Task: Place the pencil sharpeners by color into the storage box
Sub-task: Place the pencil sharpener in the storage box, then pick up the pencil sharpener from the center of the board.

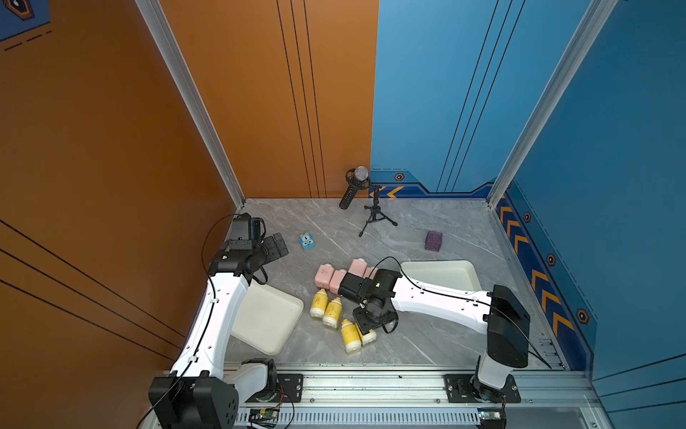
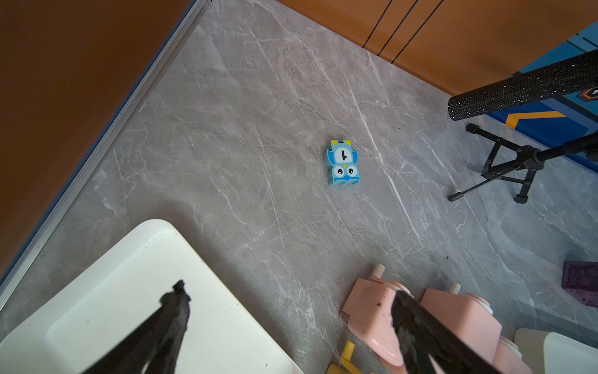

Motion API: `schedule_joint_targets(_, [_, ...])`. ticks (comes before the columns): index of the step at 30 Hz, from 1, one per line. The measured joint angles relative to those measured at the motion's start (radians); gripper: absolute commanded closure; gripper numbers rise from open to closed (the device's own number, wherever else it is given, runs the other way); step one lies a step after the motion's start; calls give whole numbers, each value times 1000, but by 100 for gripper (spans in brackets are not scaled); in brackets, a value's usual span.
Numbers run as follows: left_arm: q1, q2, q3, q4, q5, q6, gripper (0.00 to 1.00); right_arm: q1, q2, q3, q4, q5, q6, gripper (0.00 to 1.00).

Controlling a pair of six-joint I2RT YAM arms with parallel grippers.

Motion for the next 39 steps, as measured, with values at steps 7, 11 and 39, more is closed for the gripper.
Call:
schedule_joint_targets(7, [0,0,0,0,0,0,2,0,24,0,20,-18,0,41])
schedule_joint_targets(11, [0,0,0,0,0,-1,2,0,31,0,31,-28,0,42])
schedule_joint_targets(39, [11,0,0,0,15,-4,2,-41,46,-44,69,-86,10,69])
